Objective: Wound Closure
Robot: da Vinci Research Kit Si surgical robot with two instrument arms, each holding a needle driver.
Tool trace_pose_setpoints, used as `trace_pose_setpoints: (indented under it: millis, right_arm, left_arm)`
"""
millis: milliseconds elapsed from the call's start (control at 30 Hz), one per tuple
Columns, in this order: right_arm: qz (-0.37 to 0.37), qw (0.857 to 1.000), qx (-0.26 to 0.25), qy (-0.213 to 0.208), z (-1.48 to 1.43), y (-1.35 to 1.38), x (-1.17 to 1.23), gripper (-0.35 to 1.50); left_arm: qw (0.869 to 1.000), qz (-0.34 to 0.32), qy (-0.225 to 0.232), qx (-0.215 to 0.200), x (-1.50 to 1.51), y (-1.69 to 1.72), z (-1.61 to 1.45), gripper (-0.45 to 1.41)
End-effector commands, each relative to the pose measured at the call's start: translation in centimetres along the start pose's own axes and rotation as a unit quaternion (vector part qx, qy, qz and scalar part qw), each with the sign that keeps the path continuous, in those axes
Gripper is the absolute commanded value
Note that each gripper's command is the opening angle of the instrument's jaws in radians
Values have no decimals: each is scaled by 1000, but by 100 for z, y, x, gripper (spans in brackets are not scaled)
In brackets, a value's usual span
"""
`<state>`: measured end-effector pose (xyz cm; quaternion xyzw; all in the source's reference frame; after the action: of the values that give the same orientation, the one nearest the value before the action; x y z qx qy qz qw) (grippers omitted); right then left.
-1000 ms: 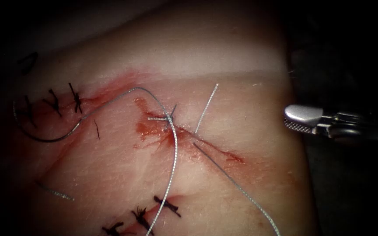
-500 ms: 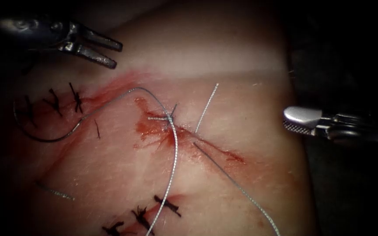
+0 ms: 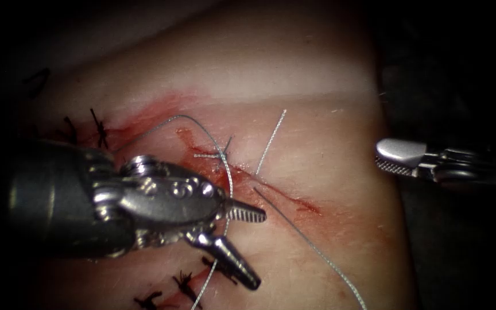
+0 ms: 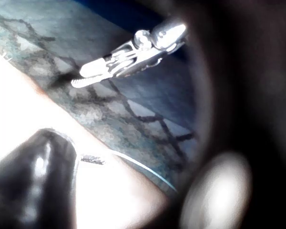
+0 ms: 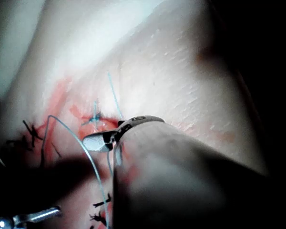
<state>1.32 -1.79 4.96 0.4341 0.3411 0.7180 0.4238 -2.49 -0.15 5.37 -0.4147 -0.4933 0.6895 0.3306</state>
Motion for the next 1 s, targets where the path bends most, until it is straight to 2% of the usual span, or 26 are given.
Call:
trace_pose_setpoints:
  millis: [33,100,167,233,300,400,533,700,833,1000]
  right_arm:
    - [0,1000,1,-1,9,1,-3,121]
    - [0,1000,1,-1,9,1,-3,121]
    - [0,1000,1,0,9,1,-3,121]
    - [0,1000,1,0,9,1,-2,121]
    - [0,1000,1,0,9,2,-2,121]
    - [-1,1000,1,0,9,3,-2,121]
    - [-1,1000,1,-1,8,4,-1,121]
    - [-1,1000,1,-1,8,4,-1,121]
    - [-2,1000,1,0,9,4,-2,121]
    - [-3,1000,1,0,10,7,-3,121]
  left_arm:
    - [999,-30,16,-24,-5,-8,8,71]
    - [990,-110,49,-67,-17,-14,11,66]
    - [981,-153,84,-85,-29,-19,15,64]
    - [969,-181,129,-104,-44,-28,24,74]
    - [950,-246,150,-123,-60,-37,36,76]
    - [936,-282,164,-129,-76,-47,59,83]
    - [916,-310,192,-165,-86,-56,96,84]
    - [912,-324,187,-169,-100,-53,145,91]
    - [903,-335,185,-193,-100,-45,183,95]
    - [899,-338,191,-205,-90,-37,205,98]
